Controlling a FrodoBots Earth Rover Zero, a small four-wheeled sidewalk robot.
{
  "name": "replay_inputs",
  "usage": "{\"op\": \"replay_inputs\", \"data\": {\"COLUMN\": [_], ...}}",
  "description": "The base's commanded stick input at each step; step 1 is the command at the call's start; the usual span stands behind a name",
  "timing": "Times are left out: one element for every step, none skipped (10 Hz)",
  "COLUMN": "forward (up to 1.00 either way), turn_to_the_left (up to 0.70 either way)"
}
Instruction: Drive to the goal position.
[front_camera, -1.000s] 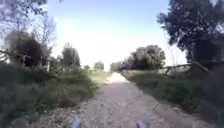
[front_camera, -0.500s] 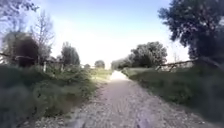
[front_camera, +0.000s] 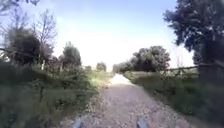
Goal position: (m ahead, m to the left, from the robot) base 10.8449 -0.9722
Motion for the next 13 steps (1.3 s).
{"op": "replay_inputs", "data": {"forward": [0.7, 0.7, 0.7, 0.7, 0.7, 0.7, 0.7, 0.7, 0.7, 0.7, 0.7, 0.7, 0.7], "turn_to_the_left": [-0.15, -0.05, -0.01, 0.0, 0.0, 0.0, 0.0, 0.0, 0.0, 0.0, 0.0, 0.0, 0.0]}}
